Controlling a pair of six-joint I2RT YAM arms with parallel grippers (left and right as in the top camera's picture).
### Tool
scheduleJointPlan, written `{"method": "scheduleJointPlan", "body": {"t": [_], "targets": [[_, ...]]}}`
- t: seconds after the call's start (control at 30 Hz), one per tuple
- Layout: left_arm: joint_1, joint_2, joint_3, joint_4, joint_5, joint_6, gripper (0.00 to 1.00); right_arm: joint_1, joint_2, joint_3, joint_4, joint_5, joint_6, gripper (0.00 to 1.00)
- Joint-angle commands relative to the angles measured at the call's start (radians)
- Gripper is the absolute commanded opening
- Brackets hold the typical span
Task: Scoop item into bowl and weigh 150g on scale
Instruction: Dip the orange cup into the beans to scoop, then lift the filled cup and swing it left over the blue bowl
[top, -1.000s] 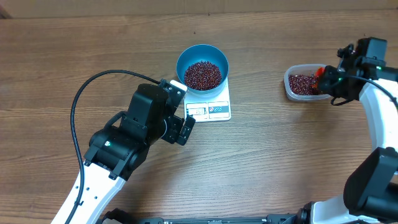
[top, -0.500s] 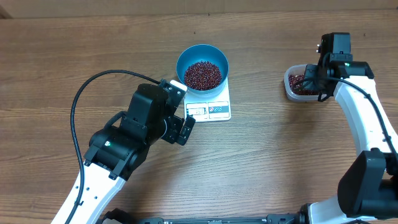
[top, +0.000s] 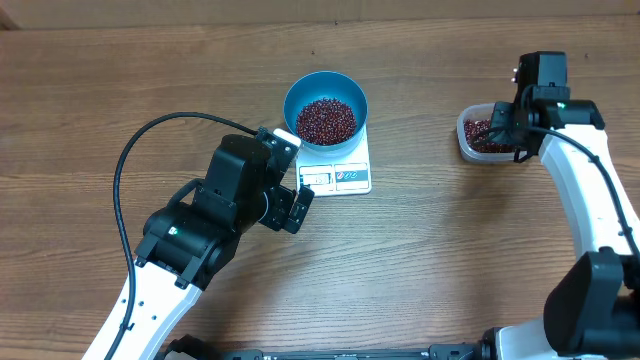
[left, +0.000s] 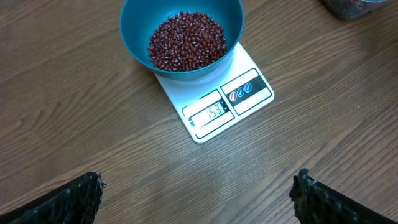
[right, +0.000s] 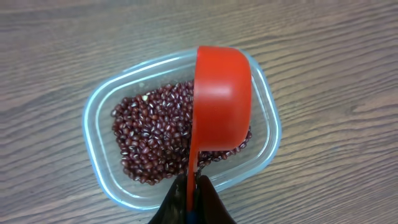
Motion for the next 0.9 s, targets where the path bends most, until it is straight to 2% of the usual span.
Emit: {"method": "scheduleJointPlan", "body": {"t": [0.0, 0.1, 0.27, 0.4, 0.5, 0.7, 0.87], "targets": [[0.006, -0.009, 0.013, 0.002, 0.014, 0.016, 0.99, 0.004, -0.072, 0.015, 0.017, -0.061, 0.011, 0.04], [0.006, -0.010, 0.013, 0.001, 0.014, 0.016, 1.00, 0.004, -0.099, 0.015, 0.063, -0.195, 0.009, 0.04], [0.006, -0.009, 0.013, 0.001, 0.014, 0.016, 1.00, 0.008, -0.131, 0.015, 0.154, -0.584, -0.001, 0.04], [0.006, -0.009, 0.013, 0.002, 0.014, 0.016, 0.99, 0.053, -0.135, 0.015, 0.229, -0.725, 0.000, 0.04], [0.006, -0.010, 0.013, 0.002, 0.014, 0.015, 1.00, 0.114, -0.135, 0.015, 0.283, -0.727, 0.001, 0.04], [0.006, -0.010, 0.013, 0.002, 0.014, 0.015, 1.00, 0.290, -0.131, 0.014, 0.500, -0.698, -0.003, 0.04], [0.006, -0.010, 0.013, 0.002, 0.014, 0.016, 1.00, 0.401, -0.114, 0.014, 0.530, -0.460, -0.056, 0.04]]}}
